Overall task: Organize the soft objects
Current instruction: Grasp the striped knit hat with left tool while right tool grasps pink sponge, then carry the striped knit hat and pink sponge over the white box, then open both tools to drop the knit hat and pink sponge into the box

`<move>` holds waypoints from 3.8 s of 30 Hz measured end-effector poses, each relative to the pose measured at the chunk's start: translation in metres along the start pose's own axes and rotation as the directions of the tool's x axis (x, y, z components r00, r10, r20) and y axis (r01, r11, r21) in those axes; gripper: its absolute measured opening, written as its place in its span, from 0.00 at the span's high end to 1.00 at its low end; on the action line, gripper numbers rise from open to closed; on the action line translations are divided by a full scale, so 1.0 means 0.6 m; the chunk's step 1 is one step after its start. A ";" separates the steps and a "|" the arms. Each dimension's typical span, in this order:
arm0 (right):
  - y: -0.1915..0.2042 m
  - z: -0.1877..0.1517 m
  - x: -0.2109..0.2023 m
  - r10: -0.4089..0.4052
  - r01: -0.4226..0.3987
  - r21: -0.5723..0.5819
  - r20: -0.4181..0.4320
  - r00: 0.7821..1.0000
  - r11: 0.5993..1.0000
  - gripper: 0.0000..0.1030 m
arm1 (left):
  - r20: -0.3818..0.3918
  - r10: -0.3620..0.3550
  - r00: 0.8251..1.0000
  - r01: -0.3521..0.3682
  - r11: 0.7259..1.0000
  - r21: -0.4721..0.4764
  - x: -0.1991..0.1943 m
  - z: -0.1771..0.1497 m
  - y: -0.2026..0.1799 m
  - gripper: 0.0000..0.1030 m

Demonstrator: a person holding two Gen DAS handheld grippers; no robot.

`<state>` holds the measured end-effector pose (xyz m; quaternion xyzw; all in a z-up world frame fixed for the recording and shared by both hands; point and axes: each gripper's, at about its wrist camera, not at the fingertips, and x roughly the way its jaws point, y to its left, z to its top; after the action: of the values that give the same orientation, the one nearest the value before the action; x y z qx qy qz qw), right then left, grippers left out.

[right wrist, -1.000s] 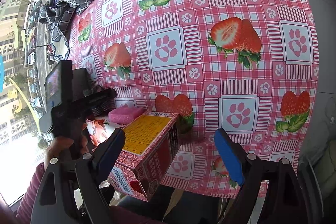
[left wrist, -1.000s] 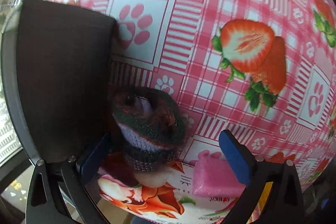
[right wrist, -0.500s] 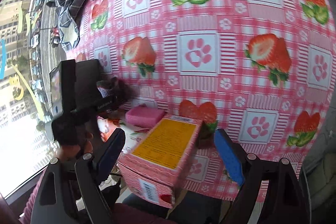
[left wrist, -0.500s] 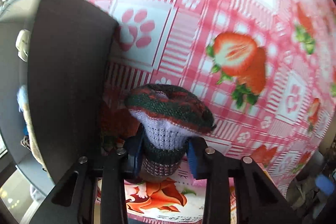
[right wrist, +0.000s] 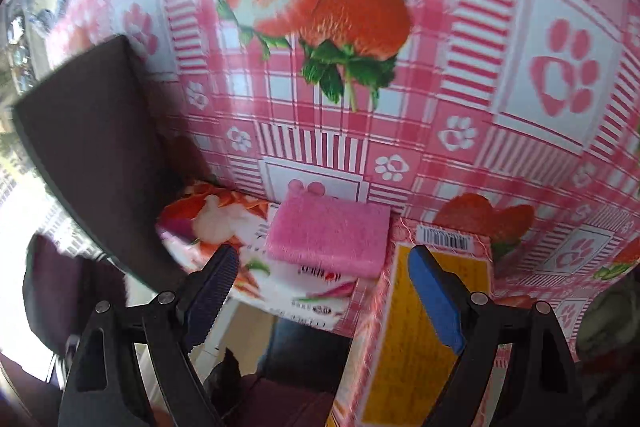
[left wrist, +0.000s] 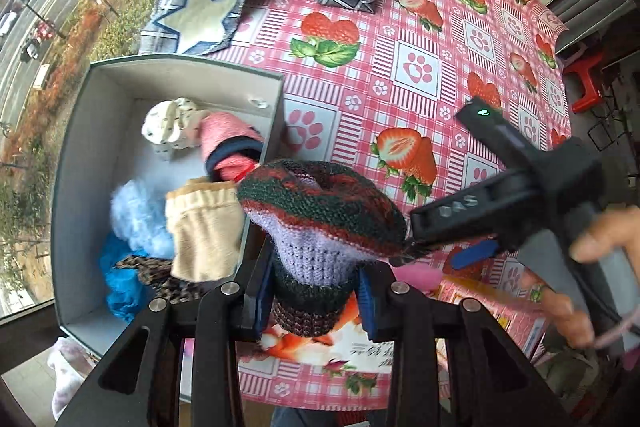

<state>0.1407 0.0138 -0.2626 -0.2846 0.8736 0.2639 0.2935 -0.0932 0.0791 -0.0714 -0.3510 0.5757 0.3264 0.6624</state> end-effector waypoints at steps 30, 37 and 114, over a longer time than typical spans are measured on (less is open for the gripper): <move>0.015 -0.194 -0.133 0.058 -0.027 -0.077 0.429 0.901 0.997 0.30 | 0.018 0.023 1.000 -0.024 0.998 0.060 -0.021 -0.045 0.000 0.62; 0.069 -0.295 -0.165 -0.047 0.147 -0.103 0.645 0.763 0.984 0.30 | 0.035 0.029 0.999 -0.031 0.997 0.065 -0.042 -0.061 0.010 0.62; 0.434 -0.269 -0.004 -0.172 0.582 -0.360 0.727 0.665 0.729 0.29 | 0.001 0.050 0.999 -0.048 0.969 -0.242 -0.003 -0.146 0.262 0.36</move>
<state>-0.0860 0.0953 -0.0730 -0.4319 0.5122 0.5209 0.5289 -0.2718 0.0902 -0.0918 -0.4134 0.5378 0.4116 0.6086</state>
